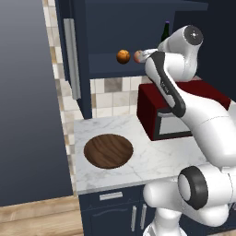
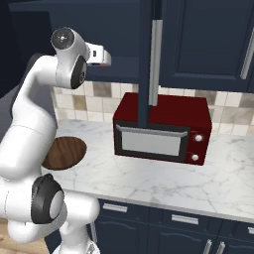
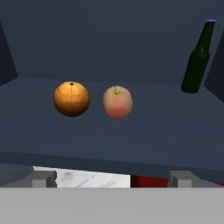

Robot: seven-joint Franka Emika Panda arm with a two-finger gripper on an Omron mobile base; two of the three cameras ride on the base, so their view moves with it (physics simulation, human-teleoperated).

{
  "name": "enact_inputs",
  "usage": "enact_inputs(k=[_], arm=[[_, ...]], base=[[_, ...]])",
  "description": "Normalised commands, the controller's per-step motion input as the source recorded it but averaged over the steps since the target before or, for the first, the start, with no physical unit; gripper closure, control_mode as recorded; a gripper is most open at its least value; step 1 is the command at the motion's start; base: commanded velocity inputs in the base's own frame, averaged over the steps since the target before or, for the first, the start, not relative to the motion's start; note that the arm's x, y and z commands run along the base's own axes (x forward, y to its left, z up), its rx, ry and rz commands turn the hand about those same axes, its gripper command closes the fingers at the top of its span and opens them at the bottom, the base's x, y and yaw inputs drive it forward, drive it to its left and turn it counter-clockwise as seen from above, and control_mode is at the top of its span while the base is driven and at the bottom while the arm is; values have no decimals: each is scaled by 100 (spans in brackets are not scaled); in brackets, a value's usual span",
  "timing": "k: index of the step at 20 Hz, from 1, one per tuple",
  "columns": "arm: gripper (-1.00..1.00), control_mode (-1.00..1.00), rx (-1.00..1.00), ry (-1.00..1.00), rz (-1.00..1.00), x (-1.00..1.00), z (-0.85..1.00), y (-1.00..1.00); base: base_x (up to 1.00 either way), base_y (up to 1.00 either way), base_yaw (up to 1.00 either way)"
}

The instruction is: Open the cabinet. Pick the peach and orange from the cabinet and place them into the bowl. Then close the cabinet.

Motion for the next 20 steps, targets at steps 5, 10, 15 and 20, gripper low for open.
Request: enact_inputs(k=[5,10,15,20], arm=[[-100,-100,0,0,0,36,-9,0],[-100,-100,0,0,0,33,-6,1],[-100,-100,0,2,0,34,-3,5],[-100,-100,0,2,0,33,-4,6]], base=[[0,0,0],[0,0,0],[0,0,0],[0,0,0]])
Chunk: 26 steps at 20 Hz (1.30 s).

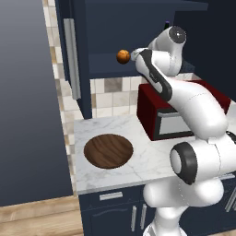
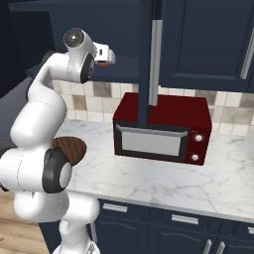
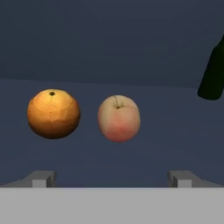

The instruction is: Open the cabinet. Pick the peach and orange from the cabinet and place them into the bowl. Then close the cabinet.

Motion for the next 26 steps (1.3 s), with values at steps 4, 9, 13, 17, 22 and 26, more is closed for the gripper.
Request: enact_inputs(k=[4,9,13,17,22,26], arm=[[-100,-100,0,1,0,31,0,0],[-100,-100,0,0,0,34,-6,0],[-100,-100,0,0,0,34,-12,0],[-100,-100,0,0,0,29,-6,0],[-100,-100,0,0,0,27,-2,0],[-100,-100,0,1,0,24,-2,0]], base=[[0,0,0],[0,0,0],[0,0,0],[0,0,0],[0,0,0],[0,0,0]])
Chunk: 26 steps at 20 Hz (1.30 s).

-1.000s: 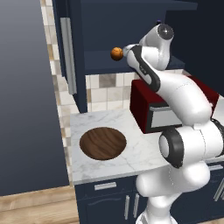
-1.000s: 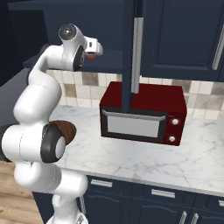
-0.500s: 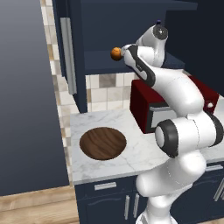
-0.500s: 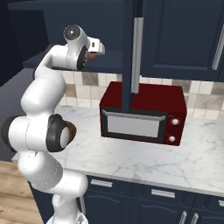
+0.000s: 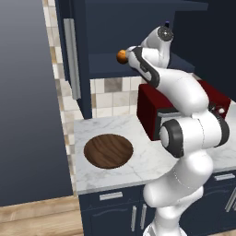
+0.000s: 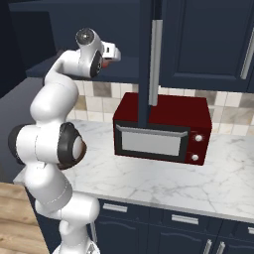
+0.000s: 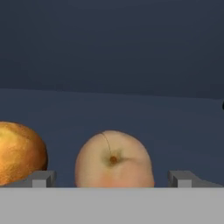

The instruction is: Open the cabinet. Pick the peach and orange from the cabinet and place them into the bowl. Then close the cabinet.

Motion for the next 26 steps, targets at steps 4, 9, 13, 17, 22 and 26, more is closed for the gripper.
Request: enact_inputs(k=[4,9,13,17,22,26], arm=[[-100,-100,0,0,0,22,-4,0],[-100,-100,0,0,0,21,-8,0],[-100,-100,0,0,0,16,-16,0],[100,-100,0,0,0,11,-18,0],[100,-100,0,1,0,5,-22,0],[100,-100,0,2,0,0,-22,0]], base=[[0,0,0],[0,0,0],[0,0,0],[0,0,0],[0,0,0],[0,0,0]])
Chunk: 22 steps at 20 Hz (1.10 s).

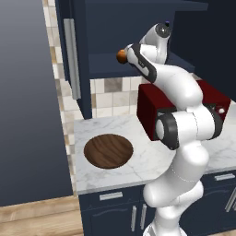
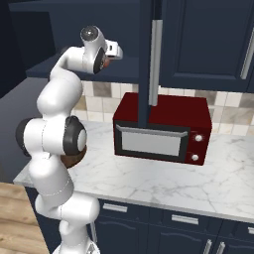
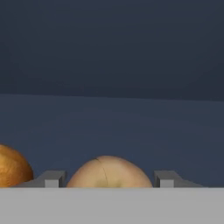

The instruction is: Open the cabinet. Pick the peach and orange from the cabinet and place them into the bowl. Then close the cabinet.

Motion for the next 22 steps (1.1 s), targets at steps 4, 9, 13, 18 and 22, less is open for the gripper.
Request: enact_inputs(k=[4,9,13,18,22], arm=[[100,-100,0,0,0,-1,-3,-1],[100,-100,0,-9,0,-24,10,0],[100,-100,0,-5,-1,-83,20,0],[100,-100,0,0,0,-100,3,0],[100,-100,0,0,0,-100,0,0]], base=[[0,0,0],[0,0,0],[0,0,0],[0,0,0],[0,0,0]])
